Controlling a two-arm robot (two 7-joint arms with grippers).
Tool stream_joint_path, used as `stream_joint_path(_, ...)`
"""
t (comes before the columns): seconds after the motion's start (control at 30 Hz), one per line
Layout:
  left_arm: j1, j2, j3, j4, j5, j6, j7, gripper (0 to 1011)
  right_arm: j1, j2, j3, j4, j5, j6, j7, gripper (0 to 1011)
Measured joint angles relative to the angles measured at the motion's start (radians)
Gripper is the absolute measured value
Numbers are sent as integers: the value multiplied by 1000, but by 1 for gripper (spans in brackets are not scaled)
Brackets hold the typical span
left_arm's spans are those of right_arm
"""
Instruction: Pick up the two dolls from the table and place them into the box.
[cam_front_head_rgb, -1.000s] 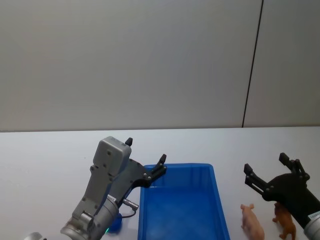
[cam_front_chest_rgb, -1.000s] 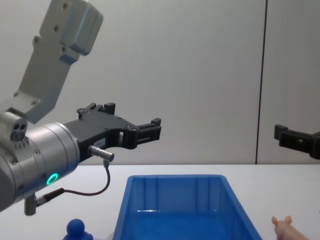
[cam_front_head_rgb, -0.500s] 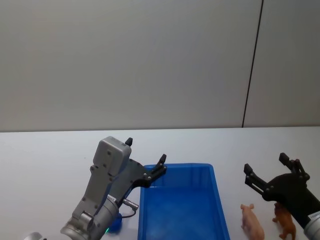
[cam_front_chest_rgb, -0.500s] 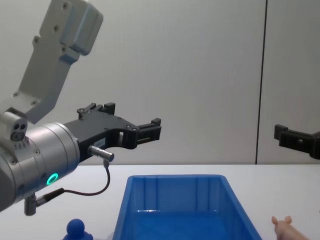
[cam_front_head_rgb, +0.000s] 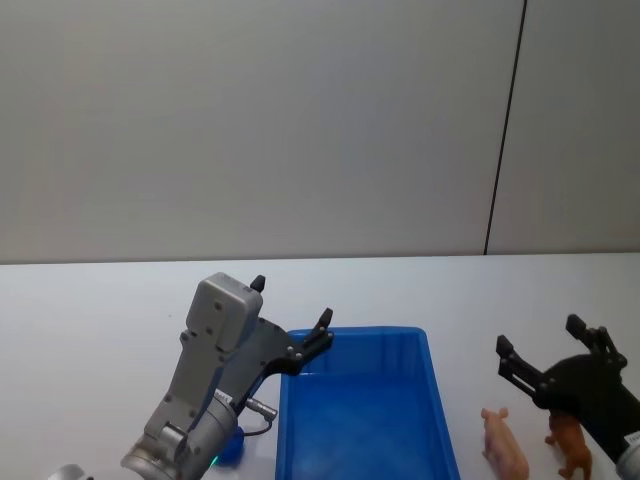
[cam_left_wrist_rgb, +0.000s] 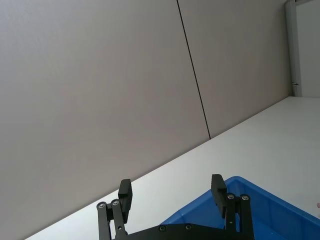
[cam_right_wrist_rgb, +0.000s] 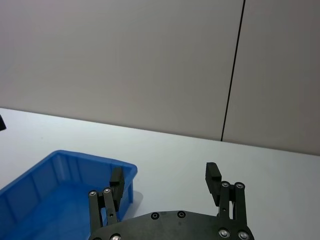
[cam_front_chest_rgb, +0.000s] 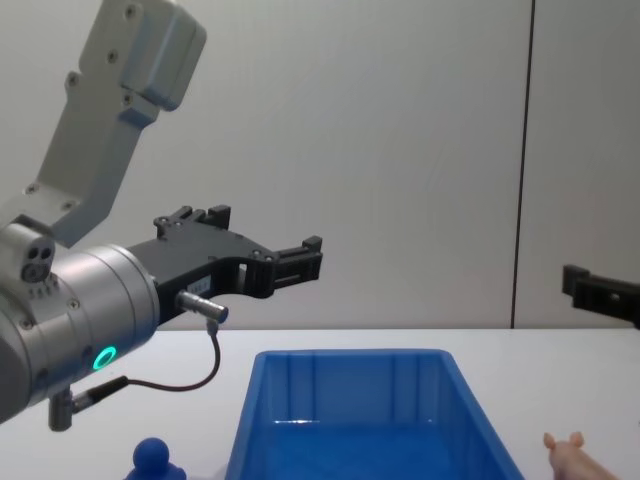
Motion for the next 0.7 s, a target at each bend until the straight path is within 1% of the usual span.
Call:
stream_joint_path(0.47,0,0,0,0,0,0,0,1001,-37,28,28,-9,31,87,-67,1001)
stream_joint_path(0.7,0,0,0,0,0,0,0,1001,-53,36,38,-3,41,127,-98,1001)
